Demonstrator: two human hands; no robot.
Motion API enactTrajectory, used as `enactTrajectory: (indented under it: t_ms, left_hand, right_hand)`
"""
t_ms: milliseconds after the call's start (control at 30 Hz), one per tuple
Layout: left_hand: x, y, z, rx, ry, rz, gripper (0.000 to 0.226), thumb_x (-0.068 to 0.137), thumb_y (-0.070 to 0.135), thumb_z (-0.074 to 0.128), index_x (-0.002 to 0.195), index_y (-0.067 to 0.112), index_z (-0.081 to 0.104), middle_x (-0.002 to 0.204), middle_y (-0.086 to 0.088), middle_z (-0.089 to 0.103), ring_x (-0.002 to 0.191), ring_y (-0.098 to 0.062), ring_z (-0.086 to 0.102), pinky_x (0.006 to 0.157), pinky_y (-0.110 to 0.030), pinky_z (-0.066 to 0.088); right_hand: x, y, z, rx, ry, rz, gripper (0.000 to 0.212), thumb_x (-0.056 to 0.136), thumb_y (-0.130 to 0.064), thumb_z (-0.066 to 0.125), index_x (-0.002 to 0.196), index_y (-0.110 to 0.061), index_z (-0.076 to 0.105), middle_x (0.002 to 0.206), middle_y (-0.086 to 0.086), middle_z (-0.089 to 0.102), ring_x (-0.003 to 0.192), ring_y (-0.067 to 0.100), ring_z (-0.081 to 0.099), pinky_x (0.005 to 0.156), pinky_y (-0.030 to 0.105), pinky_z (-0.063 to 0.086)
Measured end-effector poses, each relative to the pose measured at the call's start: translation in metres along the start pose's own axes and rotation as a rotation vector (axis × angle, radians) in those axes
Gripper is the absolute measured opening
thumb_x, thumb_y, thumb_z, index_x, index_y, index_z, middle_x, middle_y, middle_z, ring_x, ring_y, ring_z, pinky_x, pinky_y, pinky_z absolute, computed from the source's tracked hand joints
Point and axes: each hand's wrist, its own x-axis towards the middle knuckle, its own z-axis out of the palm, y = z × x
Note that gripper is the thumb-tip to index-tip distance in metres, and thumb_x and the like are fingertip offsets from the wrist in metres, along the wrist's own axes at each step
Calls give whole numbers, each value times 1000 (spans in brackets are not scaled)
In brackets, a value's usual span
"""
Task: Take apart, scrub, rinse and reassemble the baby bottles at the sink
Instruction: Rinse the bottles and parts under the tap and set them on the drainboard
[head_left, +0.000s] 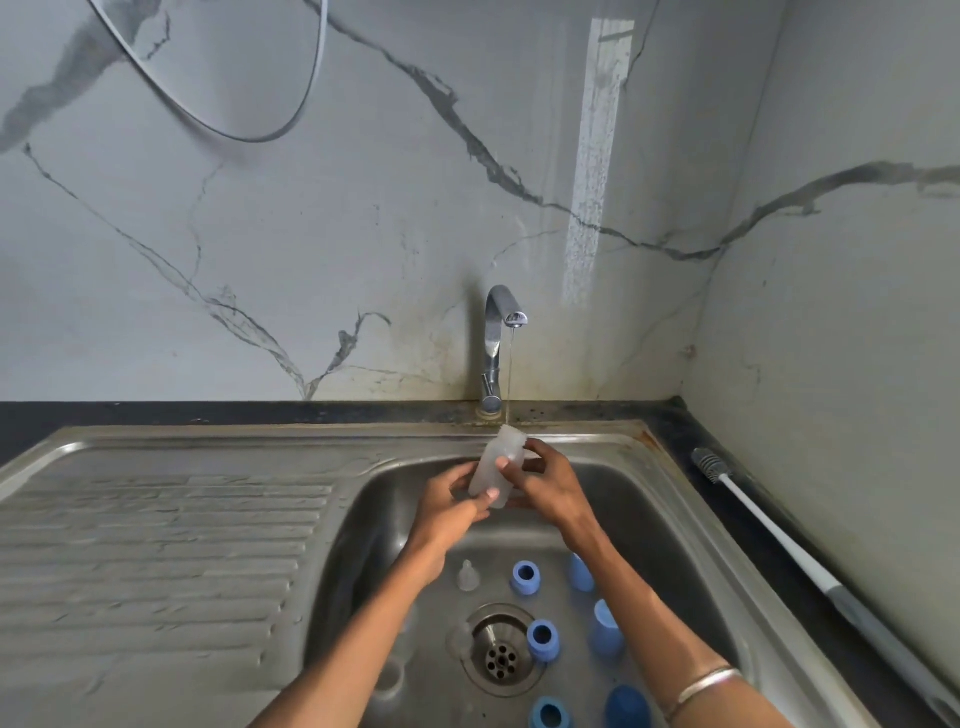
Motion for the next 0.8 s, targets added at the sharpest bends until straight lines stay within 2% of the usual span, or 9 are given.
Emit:
enactTrajectory:
  t_ms: [67,100,233,367,433,533,633,700,800]
  left_hand:
    - [3,-2,0,9,34,3,48,81,-3,76,124,15,64,103,3,73,98,-14,70,92,-37,58]
    - [5,-3,0,5,49,-2,47,80,-3,77,123,13,65,104,1,74,99,-15,70,91,-36,58]
    - [6,0,-1,-169,69,-50,40,82,-6,74,117,11,65,104,-7,72,97,-21,71,76,-28,60]
    - [9,5,-4,-241,93,-30,39,80,-8,75,114,10,65,106,-10,70,97,-25,71,69,-28,60]
    - [10,6,-4,-269,126,-27,37,80,-6,76,112,8,65,106,-12,71,96,-26,71,69,-29,61]
    - [12,5,-7,-328,193,-35,21,85,3,74,104,7,68,106,-15,72,95,-29,72,69,-32,62]
    - [13,4,-6,-390,193,-72,10,91,16,71,99,11,69,103,-15,72,90,-28,73,67,-31,61]
    - [14,2,-4,-388,188,-73,12,93,23,68,100,13,69,104,-14,72,91,-28,73,70,-32,61]
    - [14,1,-2,-378,157,-25,18,96,27,64,106,16,72,110,-13,71,97,-26,72,74,-33,61]
  right_hand:
    - [2,4,-2,37,-12,1,53,69,-48,82,116,-33,63,117,3,68,104,25,69,80,48,61]
    - [2,4,-2,76,-29,12,52,72,-45,82,117,-29,63,118,5,68,104,26,69,79,48,61]
    - [-1,2,-5,185,-88,48,48,86,-28,77,127,-12,59,121,12,67,105,25,69,81,41,62]
    - [-2,0,-10,256,-62,45,58,85,-27,79,136,-26,51,119,10,66,99,26,72,78,44,62]
    - [0,1,-11,271,-70,48,57,85,-30,78,136,-25,53,119,12,66,97,26,73,78,42,62]
    - [1,0,-11,284,-48,55,40,92,-33,70,126,-13,63,116,11,70,97,22,73,82,40,61]
    - [2,0,-14,321,13,58,29,93,-28,69,114,-8,67,109,13,73,96,23,73,82,35,61]
    - [3,-1,-14,350,17,52,31,91,-28,71,114,-9,67,108,14,73,95,25,73,83,37,61]
    - [4,0,-12,372,31,32,34,90,-33,71,122,-21,65,111,12,72,96,27,73,82,39,61]
